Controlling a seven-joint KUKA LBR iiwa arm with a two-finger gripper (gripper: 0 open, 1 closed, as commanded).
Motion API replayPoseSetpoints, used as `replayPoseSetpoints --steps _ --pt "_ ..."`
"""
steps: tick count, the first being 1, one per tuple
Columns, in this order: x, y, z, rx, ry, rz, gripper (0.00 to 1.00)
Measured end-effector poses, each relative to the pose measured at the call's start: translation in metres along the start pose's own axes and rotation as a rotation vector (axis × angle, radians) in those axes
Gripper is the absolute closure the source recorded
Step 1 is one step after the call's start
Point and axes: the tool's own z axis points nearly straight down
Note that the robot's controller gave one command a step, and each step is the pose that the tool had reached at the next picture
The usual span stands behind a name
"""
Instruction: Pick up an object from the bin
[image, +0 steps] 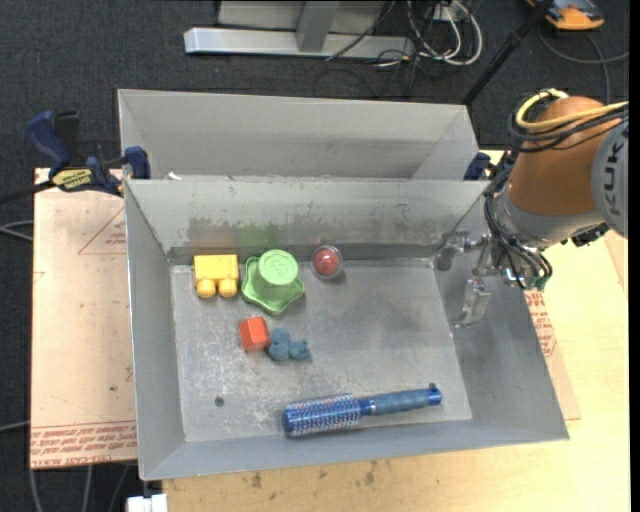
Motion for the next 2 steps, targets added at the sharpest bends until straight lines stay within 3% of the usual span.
replayPoseSetpoints --steps 1,2 --pt "0.1 0.013 0.053 -0.002 0.002 -0.176 0.0" --pt "0.125 0.076 0.076 0.002 -0.02 -0.28 0.0"
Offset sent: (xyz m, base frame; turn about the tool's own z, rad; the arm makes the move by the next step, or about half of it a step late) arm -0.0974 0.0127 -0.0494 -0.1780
